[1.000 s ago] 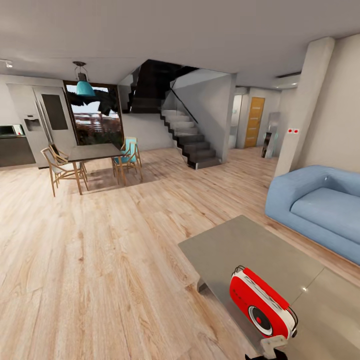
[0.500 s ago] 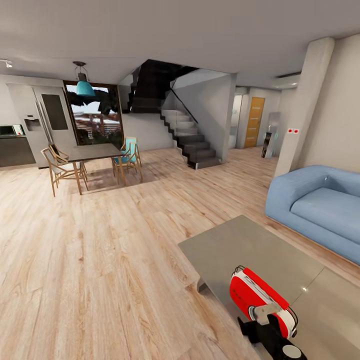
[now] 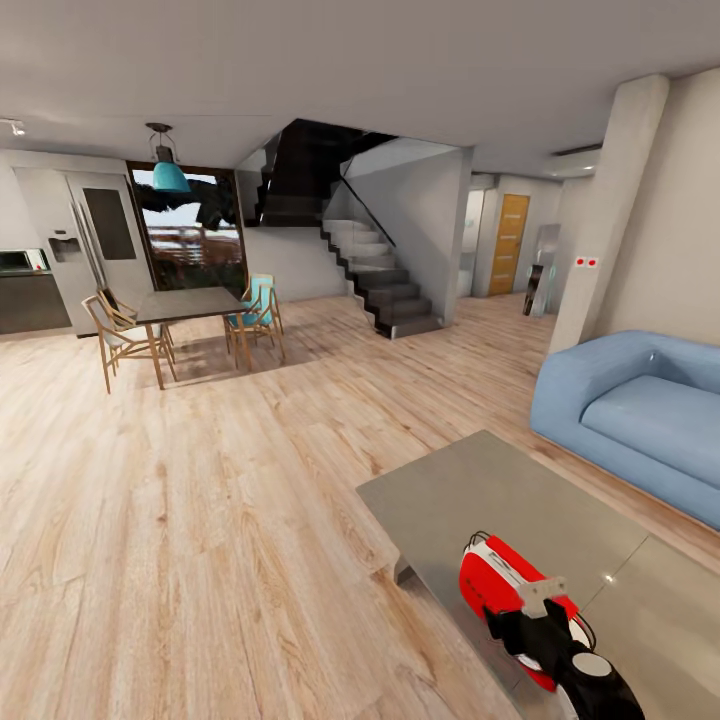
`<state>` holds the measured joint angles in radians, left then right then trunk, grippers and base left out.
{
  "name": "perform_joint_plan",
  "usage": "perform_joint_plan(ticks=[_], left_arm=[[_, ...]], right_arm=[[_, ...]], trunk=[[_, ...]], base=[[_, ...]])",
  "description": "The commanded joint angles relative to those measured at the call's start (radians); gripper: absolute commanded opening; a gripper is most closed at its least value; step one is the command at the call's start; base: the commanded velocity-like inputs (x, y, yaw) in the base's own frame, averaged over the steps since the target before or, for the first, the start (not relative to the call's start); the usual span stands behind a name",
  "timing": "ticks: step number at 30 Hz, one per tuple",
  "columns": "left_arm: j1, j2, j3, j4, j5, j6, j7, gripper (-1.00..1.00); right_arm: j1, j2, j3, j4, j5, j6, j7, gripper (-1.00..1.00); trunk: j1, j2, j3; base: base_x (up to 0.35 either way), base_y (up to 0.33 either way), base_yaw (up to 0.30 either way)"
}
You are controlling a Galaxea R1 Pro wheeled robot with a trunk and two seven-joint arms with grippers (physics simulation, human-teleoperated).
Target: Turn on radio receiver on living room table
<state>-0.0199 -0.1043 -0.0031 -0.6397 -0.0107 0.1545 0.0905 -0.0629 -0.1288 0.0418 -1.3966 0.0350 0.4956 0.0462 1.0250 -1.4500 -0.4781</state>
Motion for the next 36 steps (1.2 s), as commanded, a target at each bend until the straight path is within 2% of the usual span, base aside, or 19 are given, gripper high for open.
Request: perform_joint_plan(ticks=[1, 5, 9, 14, 19, 22, 25, 29, 30, 31, 35, 36], left_arm=[[0.000, 0.000, 0.000, 0.000, 0.000, 0.000, 0.000, 1.00], [0.000, 0.000, 0.000, 0.000, 0.000, 0.000, 0.000, 1.00], [0.000, 0.000, 0.000, 0.000, 0.000, 0.000, 0.000, 1.00], [0.000, 0.001, 0.000, 0.000, 0.000, -0.001, 0.000, 1.00], [0.000, 0.001, 0.000, 0.000, -0.001, -0.001, 0.000, 1.00], [0.000, 0.002, -0.001, 0.000, -0.001, -0.004, 0.000, 1.00], [0.000, 0.002, 0.000, 0.000, -0.001, -0.028, 0.000, 1.00], [0.000, 0.002, 0.000, 0.001, -0.002, -0.047, 0.000, 1.00], [0.000, 0.002, 0.000, 0.001, -0.002, -0.051, 0.000, 1.00], [0.000, 0.002, 0.000, 0.001, -0.002, -0.052, 0.000, 1.00], [0.000, 0.002, -0.001, 0.001, -0.002, -0.056, 0.000, 1.00], [0.000, 0.002, -0.001, 0.001, -0.002, -0.057, 0.000, 1.00]], right_arm=[[0.000, -0.001, -0.010, -0.023, 0.000, 0.022, 0.000, 1.00], [0.000, -0.009, -0.037, -0.073, 0.009, 0.072, -0.001, 1.00], [-0.019, -0.036, -0.051, -0.089, 0.042, 0.088, 0.001, 1.00], [-0.076, -0.086, -0.055, -0.089, 0.056, 0.090, 0.007, 1.00], [-0.146, -0.110, -0.056, -0.083, 0.055, 0.090, 0.009, 1.00], [-0.185, -0.149, -0.055, -0.048, 0.048, 0.087, 0.017, 1.00], [-0.225, -0.168, -0.053, 0.022, 0.048, 0.083, 0.075, 1.00], [-0.272, -0.179, -0.051, 0.125, 0.064, 0.080, 0.223, 1.00], [-0.291, -0.184, -0.051, 0.167, 0.089, 0.078, 0.297, 1.00], [-0.301, -0.186, -0.051, 0.190, 0.113, 0.076, 0.337, 1.00], [-0.314, -0.188, -0.045, 0.274, 0.202, 0.051, 0.464, 1.00], [-0.315, -0.188, -0.044, 0.288, 0.213, 0.042, 0.484, 1.00]], trunk=[[0.000, 0.000, 0.000], [0.000, 0.000, 0.000], [0.000, 0.000, 0.000], [0.000, 0.000, 0.000], [0.000, 0.000, 0.000], [0.000, 0.000, 0.000], [0.000, 0.000, 0.000], [0.000, 0.000, 0.000], [0.000, 0.000, 0.000], [0.000, 0.000, 0.000], [0.000, 0.000, 0.000], [0.000, 0.000, 0.000]], base=[[0.000, 0.000, 0.000], [0.000, 0.000, 0.000], [0.000, 0.000, 0.000], [0.000, 0.000, 0.000], [0.000, 0.000, 0.000], [0.000, 0.000, 0.000], [0.000, 0.000, 0.000], [0.000, 0.000, 0.000], [0.000, 0.000, 0.000], [0.000, 0.000, 0.000], [0.000, 0.000, 0.000], [0.000, 0.000, 0.000]])
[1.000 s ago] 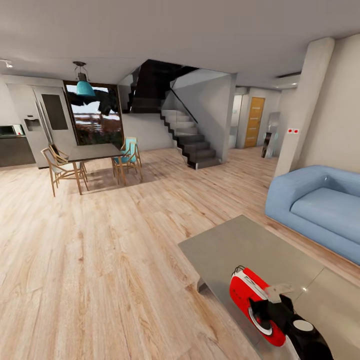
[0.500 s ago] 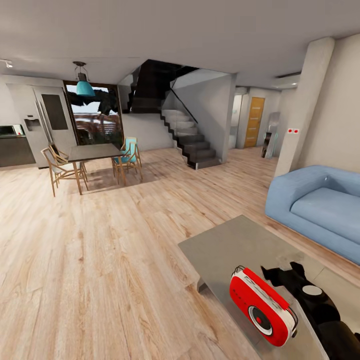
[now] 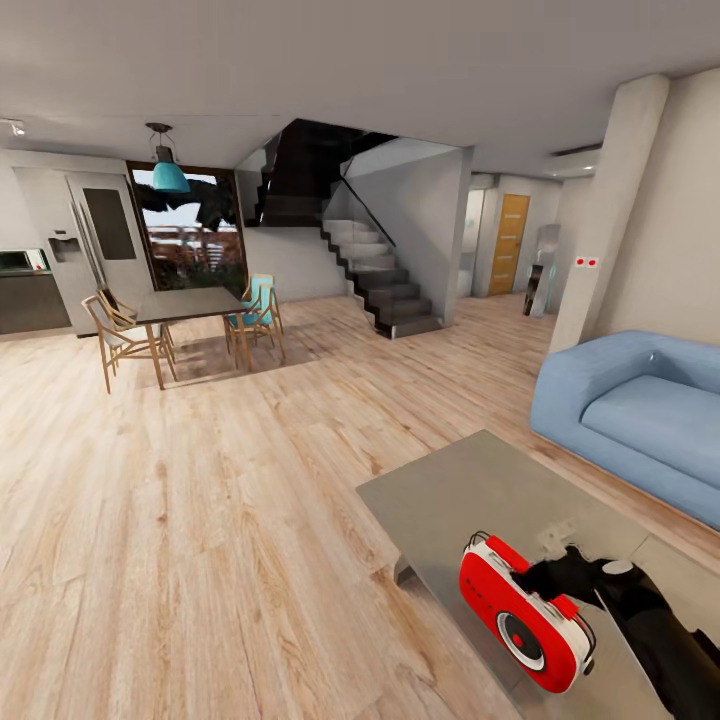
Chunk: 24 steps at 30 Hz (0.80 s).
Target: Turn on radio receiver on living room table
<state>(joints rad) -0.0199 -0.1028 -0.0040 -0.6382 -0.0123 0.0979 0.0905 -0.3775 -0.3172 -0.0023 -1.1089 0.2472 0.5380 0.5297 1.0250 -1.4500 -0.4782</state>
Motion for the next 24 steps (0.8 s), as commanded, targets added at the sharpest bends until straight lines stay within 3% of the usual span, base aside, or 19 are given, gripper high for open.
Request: perform_joint_plan(ticks=[1, 3, 5, 17, 24], left_arm=[[0.000, 0.000, 0.000, 0.000, 0.000, -0.005, 0.000, 1.00], [0.000, 0.000, 0.001, 0.009, 0.000, -0.036, 0.000, 1.00], [0.000, 0.000, 0.001, 0.021, 0.000, -0.043, 0.000, 1.00], [0.000, 0.007, 0.001, 0.032, 0.000, -0.049, 0.001, 1.00], [0.000, 0.012, 0.001, 0.032, 0.000, -0.049, 0.001, 1.00]], right_arm=[[-0.001, 0.000, 0.003, 0.034, 0.031, -0.037, 0.065, 1.00], [-0.003, -0.001, 0.000, 0.065, 0.088, -0.129, 0.171, 1.00], [-0.003, -0.008, -0.004, 0.069, 0.099, -0.144, 0.188, 1.00], [-0.003, -0.014, -0.010, 0.073, 0.104, -0.155, 0.202, 1.00], [-0.003, -0.014, -0.010, 0.073, 0.105, -0.156, 0.202, 1.00]], trunk=[[0.000, 0.000, 0.000], [0.000, 0.000, 0.000], [0.000, 0.000, 0.000], [0.000, 0.000, 0.000], [0.000, 0.000, 0.000]], base=[[0.000, 0.000, 0.000], [0.000, 0.000, 0.000], [0.000, 0.000, 0.000], [0.006, -0.006, 0.000], [0.173, -0.157, 0.000]])
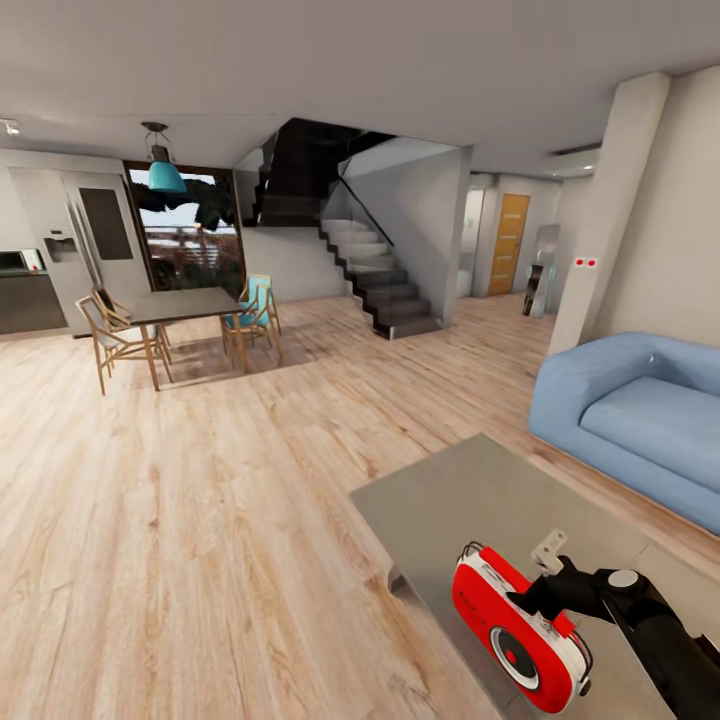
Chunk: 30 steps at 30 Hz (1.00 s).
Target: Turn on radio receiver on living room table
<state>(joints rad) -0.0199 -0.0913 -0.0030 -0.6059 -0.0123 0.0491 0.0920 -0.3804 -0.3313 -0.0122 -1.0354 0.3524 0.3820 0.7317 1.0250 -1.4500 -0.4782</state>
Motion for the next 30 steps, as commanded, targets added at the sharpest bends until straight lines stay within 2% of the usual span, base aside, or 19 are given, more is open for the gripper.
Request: perform_joint_plan(ticks=[1, 8, 30], left_arm=[[0.000, 0.001, 0.000, 0.000, 0.000, 0.000, 0.000, 1.00], [0.000, 0.005, 0.000, 0.000, 0.000, 0.000, 0.000, 1.00], [0.000, 0.005, 0.000, 0.000, 0.000, 0.000, -0.001, 1.00]], right_arm=[[0.000, 0.000, 0.000, 0.000, 0.000, 0.000, 0.000, 1.00], [0.000, 0.000, 0.000, 0.000, 0.000, 0.001, 0.000, 1.00], [0.000, 0.003, 0.001, 0.000, -0.003, 0.002, 0.002, 1.00]], trunk=[[0.000, 0.000, 0.000], [0.000, 0.000, 0.000], [0.000, 0.000, 0.000]], base=[[0.227, -0.200, 0.000], [0.150, -0.132, 0.000], [0.005, -0.005, 0.000]])
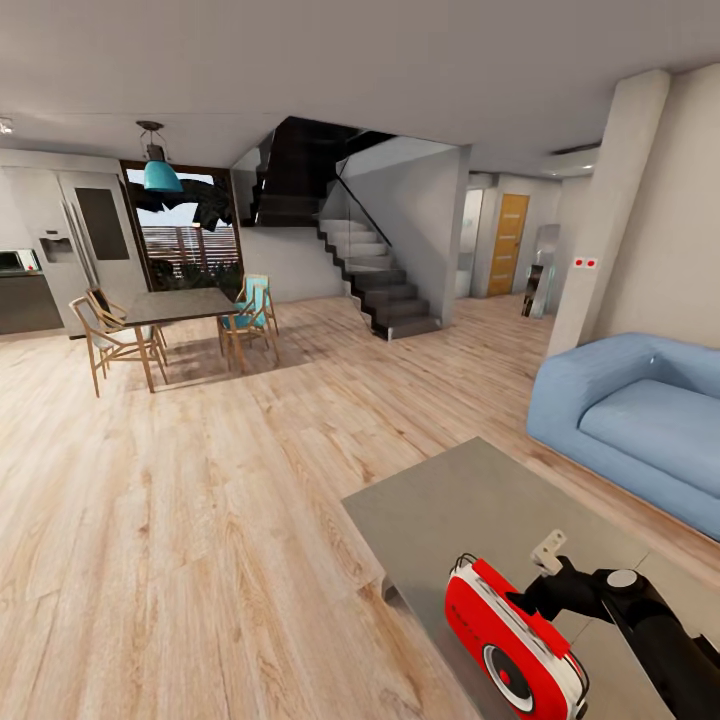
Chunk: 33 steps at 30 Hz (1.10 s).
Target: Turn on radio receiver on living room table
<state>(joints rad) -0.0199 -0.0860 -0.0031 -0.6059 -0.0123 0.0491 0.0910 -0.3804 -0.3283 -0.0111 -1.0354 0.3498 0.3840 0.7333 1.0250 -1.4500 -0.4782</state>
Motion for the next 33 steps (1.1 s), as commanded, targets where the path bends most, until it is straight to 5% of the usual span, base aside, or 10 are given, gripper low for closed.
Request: perform_joint_plan(ticks=[1, 20, 33], left_arm=[[0.000, 0.000, 0.000, 0.000, 0.000, 0.000, 0.000, 1.00], [0.000, 0.000, 0.000, 0.000, 0.000, -0.039, -0.002, 1.00], [0.000, 0.000, 0.002, 0.000, 0.000, -0.044, -0.001, 1.00]], right_arm=[[0.000, 0.001, 0.000, 0.000, 0.000, 0.001, 0.000, 1.00], [0.000, 0.003, 0.003, 0.210, 0.001, -0.026, -0.008, 1.00], [0.000, -0.002, 0.001, 0.241, 0.005, -0.050, -0.016, 1.00]], trunk=[[0.000, 0.000, 0.000], [0.000, 0.000, 0.000], [0.000, 0.000, 0.000]], base=[[0.000, 0.000, 0.000], [0.000, 0.000, 0.000], [0.000, 0.000, 0.000]])
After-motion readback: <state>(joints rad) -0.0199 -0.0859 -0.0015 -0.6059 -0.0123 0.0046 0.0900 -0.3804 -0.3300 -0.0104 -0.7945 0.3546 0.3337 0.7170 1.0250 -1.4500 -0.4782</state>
